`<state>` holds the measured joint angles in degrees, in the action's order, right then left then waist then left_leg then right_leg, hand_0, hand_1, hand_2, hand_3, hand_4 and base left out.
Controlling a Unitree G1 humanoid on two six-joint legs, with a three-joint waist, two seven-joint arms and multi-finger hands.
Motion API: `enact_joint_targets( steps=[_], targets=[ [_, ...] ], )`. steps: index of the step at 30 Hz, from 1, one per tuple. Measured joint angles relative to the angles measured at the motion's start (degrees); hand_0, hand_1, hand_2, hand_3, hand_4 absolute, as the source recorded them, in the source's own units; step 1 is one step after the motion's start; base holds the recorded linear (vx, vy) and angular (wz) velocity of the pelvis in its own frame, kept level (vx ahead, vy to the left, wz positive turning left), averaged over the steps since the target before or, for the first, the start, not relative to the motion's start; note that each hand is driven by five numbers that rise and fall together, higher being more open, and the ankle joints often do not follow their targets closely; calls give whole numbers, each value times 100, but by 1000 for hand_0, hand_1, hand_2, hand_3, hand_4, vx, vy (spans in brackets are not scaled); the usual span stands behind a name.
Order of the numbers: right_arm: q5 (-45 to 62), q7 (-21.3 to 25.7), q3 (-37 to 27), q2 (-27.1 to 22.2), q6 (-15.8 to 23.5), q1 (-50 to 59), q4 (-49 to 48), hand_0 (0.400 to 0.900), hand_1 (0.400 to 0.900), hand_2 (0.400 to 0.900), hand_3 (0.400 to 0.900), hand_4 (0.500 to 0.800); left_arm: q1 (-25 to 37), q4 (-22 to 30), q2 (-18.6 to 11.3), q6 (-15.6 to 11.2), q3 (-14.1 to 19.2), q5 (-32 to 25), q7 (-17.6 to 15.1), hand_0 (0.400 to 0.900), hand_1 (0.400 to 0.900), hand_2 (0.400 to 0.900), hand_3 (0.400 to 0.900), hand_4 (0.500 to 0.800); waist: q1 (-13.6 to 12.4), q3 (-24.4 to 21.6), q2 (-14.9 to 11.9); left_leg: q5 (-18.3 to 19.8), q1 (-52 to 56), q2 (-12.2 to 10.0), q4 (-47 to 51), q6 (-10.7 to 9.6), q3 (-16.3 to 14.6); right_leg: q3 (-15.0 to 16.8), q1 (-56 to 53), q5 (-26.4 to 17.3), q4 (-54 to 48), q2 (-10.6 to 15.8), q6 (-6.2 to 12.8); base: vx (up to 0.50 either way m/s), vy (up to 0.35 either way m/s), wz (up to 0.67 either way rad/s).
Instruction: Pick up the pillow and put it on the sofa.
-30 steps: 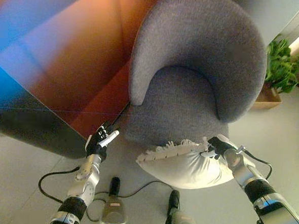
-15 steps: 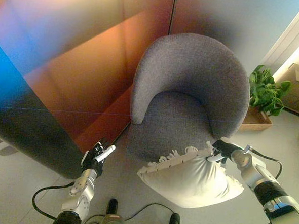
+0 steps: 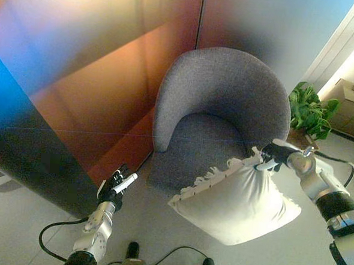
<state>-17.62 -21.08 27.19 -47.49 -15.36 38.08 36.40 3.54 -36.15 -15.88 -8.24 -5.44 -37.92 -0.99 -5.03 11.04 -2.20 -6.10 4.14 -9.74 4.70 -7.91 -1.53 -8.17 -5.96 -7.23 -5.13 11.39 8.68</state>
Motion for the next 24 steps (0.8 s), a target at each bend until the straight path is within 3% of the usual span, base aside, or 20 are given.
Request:
enact_joint_targets(
  steps=[9,24],
  targets=[
    [242,7,190,-87,95,698,908,400,400,400,400,500,-226,2,-14,2,-46,-2,148,900,900,900,900,800,-162,-216,-52,4,-82,4,25,-1,131,-132,-16,34,-6,0,2,67,13,13],
    [397,129,659,-195,-54,1500,1747,400,400,400,400,500,-619,15,-429,62,-369,-2,541,900,900,900,900,800,-508,-252,-32,-1,-197,45,-6,-2,477,-481,-149,128,-6,-25,44,77,-29,12]
  ],
)
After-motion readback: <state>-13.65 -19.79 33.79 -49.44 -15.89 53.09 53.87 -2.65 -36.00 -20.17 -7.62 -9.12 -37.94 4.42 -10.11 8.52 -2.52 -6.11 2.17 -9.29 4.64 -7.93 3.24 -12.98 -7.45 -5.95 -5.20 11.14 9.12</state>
